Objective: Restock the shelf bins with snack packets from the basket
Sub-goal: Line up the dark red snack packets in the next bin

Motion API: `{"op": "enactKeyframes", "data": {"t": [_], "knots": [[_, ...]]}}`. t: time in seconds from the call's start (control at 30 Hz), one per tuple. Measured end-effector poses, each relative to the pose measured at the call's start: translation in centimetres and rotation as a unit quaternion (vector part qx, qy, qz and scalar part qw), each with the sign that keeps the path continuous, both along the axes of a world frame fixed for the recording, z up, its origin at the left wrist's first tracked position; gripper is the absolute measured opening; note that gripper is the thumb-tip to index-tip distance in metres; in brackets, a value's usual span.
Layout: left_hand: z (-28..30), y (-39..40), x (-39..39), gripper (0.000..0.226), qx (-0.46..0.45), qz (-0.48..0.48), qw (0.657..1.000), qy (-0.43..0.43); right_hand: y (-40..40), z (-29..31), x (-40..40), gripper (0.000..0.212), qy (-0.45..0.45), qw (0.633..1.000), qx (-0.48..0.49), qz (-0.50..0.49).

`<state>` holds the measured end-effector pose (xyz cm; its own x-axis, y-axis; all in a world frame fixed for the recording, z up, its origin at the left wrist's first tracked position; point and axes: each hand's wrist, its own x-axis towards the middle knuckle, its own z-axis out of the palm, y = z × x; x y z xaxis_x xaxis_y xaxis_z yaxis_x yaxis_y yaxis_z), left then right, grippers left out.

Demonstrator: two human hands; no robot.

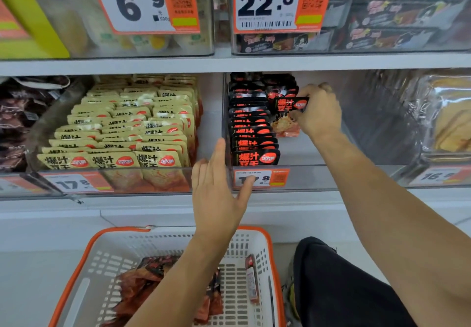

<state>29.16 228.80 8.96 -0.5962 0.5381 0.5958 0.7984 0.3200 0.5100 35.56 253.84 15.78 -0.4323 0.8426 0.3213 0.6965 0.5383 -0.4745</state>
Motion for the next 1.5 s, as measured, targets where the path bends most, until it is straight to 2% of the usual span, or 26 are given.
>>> {"op": "enactKeyframes", "data": {"t": [0.4,0.53,0.6,0.73,0.83,0.93,1.03,1.13,1.2,1.33,1.43,1.5], "knots": [[0.8,-0.2,0.3,0.088,-0.026,-0.004,1.000,-0.013,0.0,-0.6,-1.0,0.066,0.031,0.999,-0.030,0.008],[1.7,-1.1,0.1,0.090,-0.070,-0.042,0.996,-0.032,-0.2,-0.7,-0.6,0.070,0.075,0.994,-0.076,0.019],[2.5,-2.3,-0.5,0.081,-0.099,-0.064,0.993,-0.010,0.0,-0.9,-0.3,0.070,0.095,0.991,-0.091,0.007],[4.0,-6.5,-0.9,0.058,-0.143,-0.063,0.988,0.019,0.0,-1.2,0.4,0.060,0.119,0.983,-0.137,0.000],[4.0,-9.9,-1.0,0.044,-0.226,-0.063,0.972,-0.029,-0.7,-0.9,1.5,0.051,0.121,0.984,-0.130,0.007],[4.1,-12.9,-1.4,0.042,-0.293,-0.079,0.949,-0.089,-3.8,0.7,3.0,0.034,0.158,0.984,-0.079,0.012],[4.4,-14.9,-1.8,0.036,-0.350,-0.069,0.928,-0.111,-9.2,2.3,4.1,0.022,0.219,0.971,-0.029,0.088],[4.0,-15.8,-2.9,0.024,-0.391,-0.075,0.906,-0.142,-15.8,3.7,4.4,0.020,0.230,0.951,-0.026,0.207],[3.6,-16.4,-3.9,0.018,-0.419,-0.085,0.890,-0.156,-20.1,4.4,3.8,0.016,0.191,0.936,-0.031,0.296],[3.3,-17.4,-5.3,0.023,-0.439,-0.088,0.875,-0.185,-26.4,1.7,0.6,0.010,0.033,0.896,-0.093,0.433],[1.6,-18.1,-6.6,0.027,-0.477,-0.078,0.854,-0.190,-29.1,-3.1,-1.9,0.015,-0.131,0.851,-0.186,0.473],[-0.5,-18.7,-7.6,0.029,-0.501,-0.081,0.839,-0.198,-30.0,-7.7,-3.4,0.027,-0.255,0.820,-0.232,0.457]]}}
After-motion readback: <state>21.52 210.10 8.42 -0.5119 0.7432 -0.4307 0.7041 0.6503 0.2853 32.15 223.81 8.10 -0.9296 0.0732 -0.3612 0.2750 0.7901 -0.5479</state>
